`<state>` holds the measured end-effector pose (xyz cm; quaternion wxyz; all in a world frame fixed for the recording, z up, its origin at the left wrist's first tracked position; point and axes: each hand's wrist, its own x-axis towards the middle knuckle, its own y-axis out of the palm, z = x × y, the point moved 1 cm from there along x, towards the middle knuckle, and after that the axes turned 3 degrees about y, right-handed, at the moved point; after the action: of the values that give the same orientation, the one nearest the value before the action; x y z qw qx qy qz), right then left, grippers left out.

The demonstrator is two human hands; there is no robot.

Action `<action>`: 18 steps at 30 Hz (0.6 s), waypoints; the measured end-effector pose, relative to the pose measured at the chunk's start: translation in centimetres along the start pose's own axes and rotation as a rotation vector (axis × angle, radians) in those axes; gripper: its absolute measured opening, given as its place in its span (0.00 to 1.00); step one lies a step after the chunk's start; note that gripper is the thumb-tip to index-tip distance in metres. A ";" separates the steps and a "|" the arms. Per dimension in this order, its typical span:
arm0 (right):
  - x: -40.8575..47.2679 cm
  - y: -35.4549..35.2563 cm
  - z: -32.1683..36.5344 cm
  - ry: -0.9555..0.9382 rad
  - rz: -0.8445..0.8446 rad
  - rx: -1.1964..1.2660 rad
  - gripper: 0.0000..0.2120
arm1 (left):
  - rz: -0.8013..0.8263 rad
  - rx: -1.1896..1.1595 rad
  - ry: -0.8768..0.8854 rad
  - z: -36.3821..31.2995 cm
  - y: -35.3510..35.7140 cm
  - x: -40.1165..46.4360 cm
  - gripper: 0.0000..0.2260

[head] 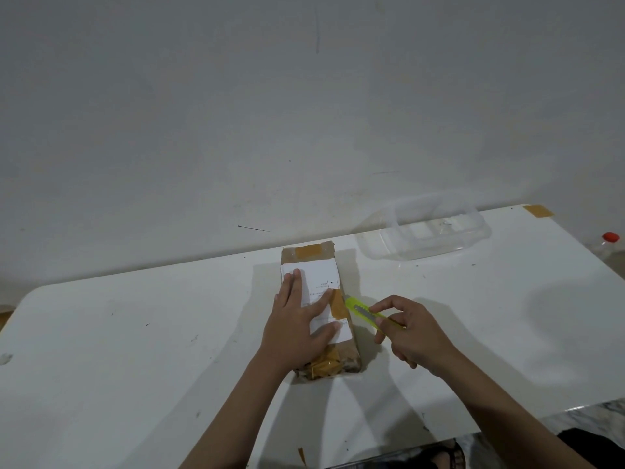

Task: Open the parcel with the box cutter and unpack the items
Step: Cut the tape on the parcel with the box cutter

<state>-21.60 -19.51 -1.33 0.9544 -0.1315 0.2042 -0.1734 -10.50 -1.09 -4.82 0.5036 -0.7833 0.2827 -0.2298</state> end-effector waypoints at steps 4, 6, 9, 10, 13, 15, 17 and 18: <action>-0.2 0.0 0.0 0.016 0.002 0.031 0.05 | 0.006 -0.011 -0.020 -0.1 0.0 -0.1 0.31; -0.4 -0.1 0.0 0.018 0.006 0.040 0.05 | 0.007 -0.017 -0.022 -0.1 -0.1 -0.1 0.31; -0.6 -0.3 -0.1 0.011 0.022 0.056 0.05 | 0.009 -0.013 -0.018 -0.1 -0.1 0.0 0.28; -0.7 -0.4 -0.1 0.009 0.025 0.060 0.05 | 0.006 -0.013 -0.017 -0.1 0.0 0.0 0.28; -0.8 -0.6 -0.1 0.002 0.041 0.057 0.04 | -0.004 -0.013 -0.015 0.0 0.0 -0.1 0.29; -0.9 -0.8 -0.2 0.003 0.057 0.071 0.04 | -0.001 -0.022 -0.016 0.1 0.0 -0.1 0.29; -1.0 -1.0 -0.2 0.005 0.070 0.088 0.04 | 0.002 -0.037 -0.018 0.0 0.0 -0.1 0.29; -1.1 -1.0 -0.3 0.008 0.073 0.093 0.04 | 0.006 -0.040 -0.019 0.0 0.0 -0.1 0.29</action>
<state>-22.90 -20.04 -0.86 0.9644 -0.0786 0.2043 -0.1484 -10.56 -0.99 -4.82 0.4915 -0.7944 0.2848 -0.2150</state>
